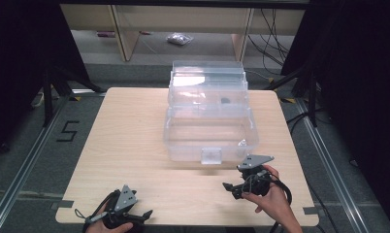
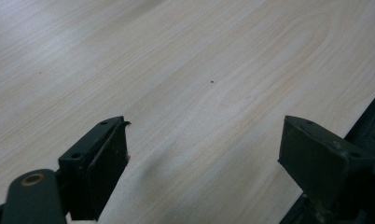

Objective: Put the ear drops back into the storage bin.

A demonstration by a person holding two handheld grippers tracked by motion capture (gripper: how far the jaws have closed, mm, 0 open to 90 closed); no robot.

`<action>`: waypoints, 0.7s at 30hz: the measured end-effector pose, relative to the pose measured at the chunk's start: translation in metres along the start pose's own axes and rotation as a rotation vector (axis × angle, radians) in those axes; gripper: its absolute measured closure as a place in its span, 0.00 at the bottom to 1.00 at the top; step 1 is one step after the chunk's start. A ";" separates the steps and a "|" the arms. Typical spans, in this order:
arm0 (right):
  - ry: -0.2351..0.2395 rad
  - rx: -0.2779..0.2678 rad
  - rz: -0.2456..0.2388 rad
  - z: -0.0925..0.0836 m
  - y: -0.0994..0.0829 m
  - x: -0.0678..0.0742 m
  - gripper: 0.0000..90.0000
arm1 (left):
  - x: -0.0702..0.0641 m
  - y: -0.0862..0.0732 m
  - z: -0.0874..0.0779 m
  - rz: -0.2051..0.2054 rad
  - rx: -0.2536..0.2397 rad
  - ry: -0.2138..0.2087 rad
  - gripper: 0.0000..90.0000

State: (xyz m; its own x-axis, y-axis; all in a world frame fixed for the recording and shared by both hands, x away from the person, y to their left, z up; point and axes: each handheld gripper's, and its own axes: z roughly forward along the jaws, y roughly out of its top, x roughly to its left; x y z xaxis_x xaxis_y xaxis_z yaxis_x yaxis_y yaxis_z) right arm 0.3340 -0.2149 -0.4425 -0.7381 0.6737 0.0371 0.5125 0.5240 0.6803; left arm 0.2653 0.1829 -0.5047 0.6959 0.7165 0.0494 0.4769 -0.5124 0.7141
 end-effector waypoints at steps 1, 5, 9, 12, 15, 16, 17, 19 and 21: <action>0.004 0.011 -0.006 0.000 -0.002 -0.001 0.23 | 0.000 0.000 0.000 0.000 -0.002 -0.001 0.17; 0.003 0.005 0.004 0.004 -0.010 0.000 0.23 | 0.000 0.000 0.000 0.005 0.005 -0.006 0.17; 0.020 0.016 0.020 0.003 -0.015 0.001 0.23 | 0.000 0.000 0.000 0.000 0.002 0.002 0.17; 0.023 -0.001 0.017 0.004 -0.018 0.002 0.23 | 0.000 0.000 0.000 0.001 0.003 -0.006 0.17; 0.013 -0.009 0.015 0.004 -0.021 0.002 0.22 | 0.000 0.000 0.000 0.008 0.006 -0.006 0.17; 0.015 -0.004 0.017 0.003 -0.023 0.002 0.22 | 0.000 0.000 0.000 0.008 0.005 -0.007 0.17; 0.030 -0.001 0.000 0.001 -0.025 0.001 0.22 | 0.000 0.000 0.000 -0.002 -0.001 -0.005 0.17; 0.021 -0.001 0.025 0.000 -0.028 0.002 0.22 | 0.000 0.000 -0.001 0.007 0.007 -0.015 0.17; 0.033 -0.011 0.009 0.000 -0.029 0.001 0.22 | 0.000 0.000 0.000 0.005 0.004 -0.007 0.17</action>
State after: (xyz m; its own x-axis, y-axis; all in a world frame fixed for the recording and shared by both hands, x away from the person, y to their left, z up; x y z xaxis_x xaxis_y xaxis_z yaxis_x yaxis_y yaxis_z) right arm 0.3186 -0.2297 -0.4626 -0.7474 0.6609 0.0675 0.5149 0.5120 0.6876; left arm 0.2654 0.1831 -0.5045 0.7020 0.7105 0.0485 0.4753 -0.5180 0.7112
